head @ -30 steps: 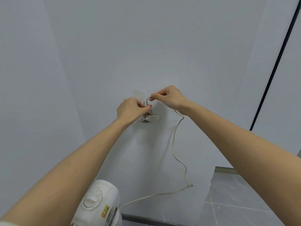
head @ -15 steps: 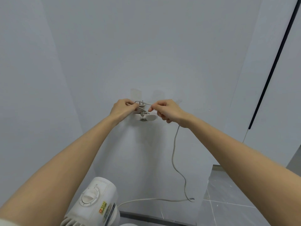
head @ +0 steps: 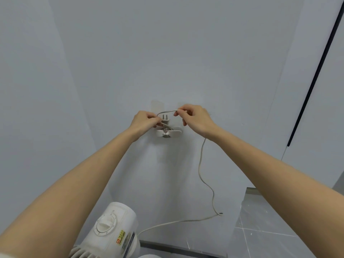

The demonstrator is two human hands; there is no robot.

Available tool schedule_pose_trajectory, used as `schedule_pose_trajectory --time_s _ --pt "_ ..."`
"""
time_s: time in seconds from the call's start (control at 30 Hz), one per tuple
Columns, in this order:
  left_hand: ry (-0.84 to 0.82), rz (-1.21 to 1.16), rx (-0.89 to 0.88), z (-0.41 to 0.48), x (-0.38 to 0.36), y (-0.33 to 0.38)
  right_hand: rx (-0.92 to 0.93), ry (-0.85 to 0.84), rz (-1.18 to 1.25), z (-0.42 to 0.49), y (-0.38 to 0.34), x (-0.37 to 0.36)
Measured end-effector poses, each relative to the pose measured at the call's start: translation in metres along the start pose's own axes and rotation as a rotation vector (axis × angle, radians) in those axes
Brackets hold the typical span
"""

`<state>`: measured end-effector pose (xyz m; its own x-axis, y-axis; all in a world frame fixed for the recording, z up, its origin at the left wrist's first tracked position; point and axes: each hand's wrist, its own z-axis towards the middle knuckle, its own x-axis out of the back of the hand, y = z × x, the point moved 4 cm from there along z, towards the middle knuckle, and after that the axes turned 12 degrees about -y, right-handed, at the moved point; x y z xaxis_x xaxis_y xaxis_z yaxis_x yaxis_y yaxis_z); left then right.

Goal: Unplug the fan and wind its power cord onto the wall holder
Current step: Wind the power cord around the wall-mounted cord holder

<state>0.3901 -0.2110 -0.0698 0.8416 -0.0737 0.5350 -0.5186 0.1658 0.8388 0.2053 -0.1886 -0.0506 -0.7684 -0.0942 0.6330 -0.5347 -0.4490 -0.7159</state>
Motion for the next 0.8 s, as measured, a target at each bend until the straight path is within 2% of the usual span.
schedule_pose_trajectory --time_s 0.2,0.3,0.4,0.57,0.8 --pt "-0.066 -0.12 0.104 -0.002 0.002 -0.006 -0.056 0.064 -0.08 0.002 0.006 -0.005" --pt "-0.078 -0.228 0.13 0.001 0.001 -0.018 -0.024 -0.082 -0.091 -0.003 0.008 -0.016" --pt "-0.062 -0.298 0.075 0.006 0.0 -0.028 -0.004 -0.229 -0.042 -0.009 0.014 -0.029" --pt "0.008 -0.296 0.074 0.008 -0.002 -0.041 0.007 -0.285 0.009 -0.012 0.022 -0.041" --pt "0.079 -0.497 0.152 0.012 -0.011 -0.053 -0.003 -0.302 -0.11 -0.013 0.035 -0.058"
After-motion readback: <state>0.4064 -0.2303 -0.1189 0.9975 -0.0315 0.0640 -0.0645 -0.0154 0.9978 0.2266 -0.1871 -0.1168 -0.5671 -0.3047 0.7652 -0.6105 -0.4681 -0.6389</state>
